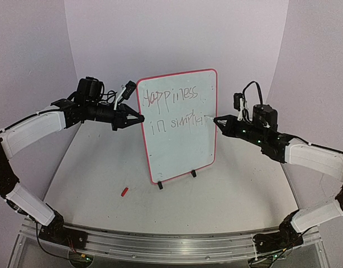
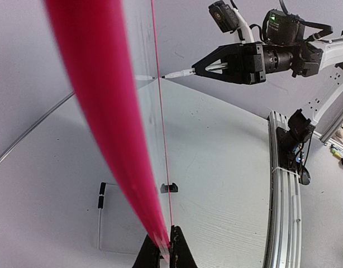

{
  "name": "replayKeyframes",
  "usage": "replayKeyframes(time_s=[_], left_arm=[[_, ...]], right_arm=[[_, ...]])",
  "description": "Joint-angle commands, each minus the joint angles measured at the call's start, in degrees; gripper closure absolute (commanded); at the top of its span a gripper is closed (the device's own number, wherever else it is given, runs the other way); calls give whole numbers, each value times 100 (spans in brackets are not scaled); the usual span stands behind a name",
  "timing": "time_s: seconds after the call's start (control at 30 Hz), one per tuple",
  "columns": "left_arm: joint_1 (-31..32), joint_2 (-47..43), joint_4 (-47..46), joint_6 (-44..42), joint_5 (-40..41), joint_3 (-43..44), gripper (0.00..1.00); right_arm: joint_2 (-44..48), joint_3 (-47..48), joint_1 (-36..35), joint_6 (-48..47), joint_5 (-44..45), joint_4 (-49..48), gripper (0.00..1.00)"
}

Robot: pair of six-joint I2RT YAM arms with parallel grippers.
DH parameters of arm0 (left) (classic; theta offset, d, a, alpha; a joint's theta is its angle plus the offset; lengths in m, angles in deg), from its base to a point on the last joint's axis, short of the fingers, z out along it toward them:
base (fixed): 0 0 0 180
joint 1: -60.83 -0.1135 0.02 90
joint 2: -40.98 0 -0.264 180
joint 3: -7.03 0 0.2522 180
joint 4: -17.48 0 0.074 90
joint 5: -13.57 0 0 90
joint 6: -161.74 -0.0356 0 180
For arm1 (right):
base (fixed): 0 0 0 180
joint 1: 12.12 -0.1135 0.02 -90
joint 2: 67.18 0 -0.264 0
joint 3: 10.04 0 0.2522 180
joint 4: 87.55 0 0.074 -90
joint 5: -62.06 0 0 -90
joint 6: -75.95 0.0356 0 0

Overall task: Write a sentence on the whiteboard
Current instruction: Write on the whiteboard with the whiteboard.

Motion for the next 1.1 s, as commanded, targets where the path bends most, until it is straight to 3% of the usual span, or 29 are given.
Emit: replayKeyframes(time_s=[0.0, 0.63, 1.07], left_arm=[[85, 180, 1144, -344, 230, -162, 100], [86, 155, 1155, -358, 257, -163, 100], [85, 136, 1157, -359, 275, -162, 100]], right_arm=[[-148, 203, -20, -95, 41, -90, 100], [-45, 163, -24, -5, 701, -113, 100], [351, 40, -21, 17, 249, -72, 100]])
